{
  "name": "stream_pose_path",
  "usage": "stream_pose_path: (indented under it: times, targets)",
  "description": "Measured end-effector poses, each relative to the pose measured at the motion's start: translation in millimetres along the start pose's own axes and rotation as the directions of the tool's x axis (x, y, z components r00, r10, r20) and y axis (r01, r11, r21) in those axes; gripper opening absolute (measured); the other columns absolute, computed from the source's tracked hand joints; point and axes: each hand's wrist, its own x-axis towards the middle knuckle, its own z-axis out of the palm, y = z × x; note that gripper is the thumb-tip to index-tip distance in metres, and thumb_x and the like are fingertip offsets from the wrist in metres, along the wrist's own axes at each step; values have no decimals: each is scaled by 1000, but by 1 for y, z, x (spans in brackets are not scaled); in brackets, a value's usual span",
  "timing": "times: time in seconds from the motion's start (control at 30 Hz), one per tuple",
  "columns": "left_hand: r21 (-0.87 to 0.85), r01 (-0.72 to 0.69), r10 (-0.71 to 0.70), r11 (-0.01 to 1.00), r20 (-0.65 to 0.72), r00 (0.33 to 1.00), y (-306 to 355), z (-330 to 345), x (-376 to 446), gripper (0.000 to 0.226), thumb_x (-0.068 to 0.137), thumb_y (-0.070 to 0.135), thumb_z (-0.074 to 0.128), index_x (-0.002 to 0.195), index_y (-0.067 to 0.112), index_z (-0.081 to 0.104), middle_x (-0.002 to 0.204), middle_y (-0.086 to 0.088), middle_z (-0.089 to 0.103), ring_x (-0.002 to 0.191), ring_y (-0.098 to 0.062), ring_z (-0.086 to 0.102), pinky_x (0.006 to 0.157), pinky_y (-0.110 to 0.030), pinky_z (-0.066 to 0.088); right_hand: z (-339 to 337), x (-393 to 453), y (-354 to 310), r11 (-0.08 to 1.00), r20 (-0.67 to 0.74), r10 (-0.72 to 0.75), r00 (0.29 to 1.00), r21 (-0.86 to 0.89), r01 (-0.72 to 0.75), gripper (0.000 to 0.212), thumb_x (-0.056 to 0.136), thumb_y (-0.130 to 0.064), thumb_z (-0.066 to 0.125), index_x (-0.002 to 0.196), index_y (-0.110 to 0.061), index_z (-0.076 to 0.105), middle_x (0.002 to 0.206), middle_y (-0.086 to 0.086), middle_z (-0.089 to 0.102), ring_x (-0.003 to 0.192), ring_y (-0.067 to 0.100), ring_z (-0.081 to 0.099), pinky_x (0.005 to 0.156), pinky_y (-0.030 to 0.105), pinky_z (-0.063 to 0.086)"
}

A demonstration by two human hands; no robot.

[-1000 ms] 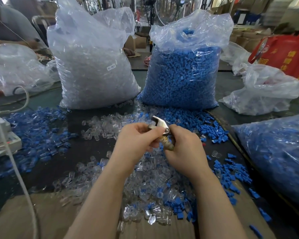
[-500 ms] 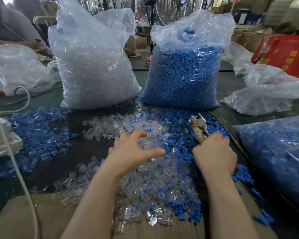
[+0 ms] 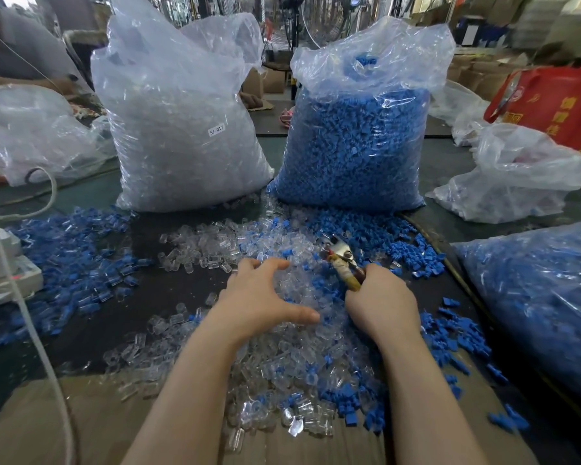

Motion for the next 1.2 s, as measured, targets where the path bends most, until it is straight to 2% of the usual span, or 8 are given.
stream_pose_path:
  times: [0.2, 0.33, 0.47, 0.7, 0.87, 0.97, 1.07, 1.2]
  targets:
    - [-37, -78, 74, 996, -93, 993, -1, 0, 2, 74, 64, 47, 87, 129, 42, 52, 133, 4, 35, 116, -15, 41, 97, -29, 38, 2, -1, -4, 996, -39, -40, 998, 73, 43, 10, 87, -23, 58, 86, -18, 49, 71, -3, 47, 65, 22, 45, 56, 33, 31]
    - [-13, -158, 156, 987, -102, 982, 2, 1, -1, 47, 71, 40, 84, 109, 49, 57, 120, 13, 39, 114, -10, 42, 102, -32, 41, 1, -3, -3, 999, -50, -41, 998, -34, 39, 11, 89, -19, 56, 91, -17, 46, 70, -3, 41, 58, 14, 36, 56, 32, 31]
    - [13, -210, 209, 978, -177, 962, 8, 3, -1, 19, 78, 36, 79, 87, 42, 63, 104, 19, 50, 87, 0, 50, 84, -25, 44, 0, -3, -4, 999, -44, -26, 999, -24, 25, 10, 88, -18, 56, 87, -17, 46, 70, -1, 44, 57, 13, 37, 57, 32, 33]
    - [-47, -191, 171, 980, -275, 946, 11, 4, -3, 13, 78, 42, 78, 81, 39, 65, 82, 23, 60, 69, 7, 55, 59, -14, 37, 2, -1, -3, 998, -142, -31, 989, 50, 38, 13, 91, -25, 55, 83, -18, 48, 68, -3, 46, 57, 12, 37, 51, 32, 27]
    - [-219, -168, 86, 961, -339, 937, 13, 4, -2, 22, 73, 50, 79, 72, 31, 67, 62, 12, 63, 47, 2, 50, 51, -20, 41, 4, 3, -3, 992, -172, 8, 985, 123, 14, 25, 93, -46, 59, 93, -21, 54, 74, -3, 49, 74, 25, 48, 62, 33, 35]
    - [-268, -167, 50, 949, -395, 917, 13, 4, -2, 22, 75, 49, 78, 75, 30, 67, 67, 6, 66, 56, -2, 56, 57, -24, 48, 2, 3, -5, 966, -182, -9, 983, 253, 55, 24, 90, -48, 63, 95, -24, 57, 84, -3, 58, 81, 25, 54, 67, 34, 38]
    - [-409, -221, 35, 885, -414, 910, 16, 3, -2, 16, 79, 38, 79, 81, 26, 67, 72, 8, 70, 64, -1, 64, 64, -22, 52, 1, 2, -6, 870, -218, -64, 974, 465, 161, 20, 89, -41, 66, 82, -25, 57, 75, -6, 61, 71, 19, 56, 62, 33, 39]
    - [-697, -241, 36, 675, -296, 955, 21, 2, -3, 8, 90, 17, 69, 98, 16, 68, 84, 1, 76, 76, -13, 73, 69, -23, 55, 0, -1, -8, 725, -242, -137, 961, 636, 264, 12, 90, -29, 67, 83, -20, 63, 70, 0, 63, 61, 16, 50, 59, 34, 43]
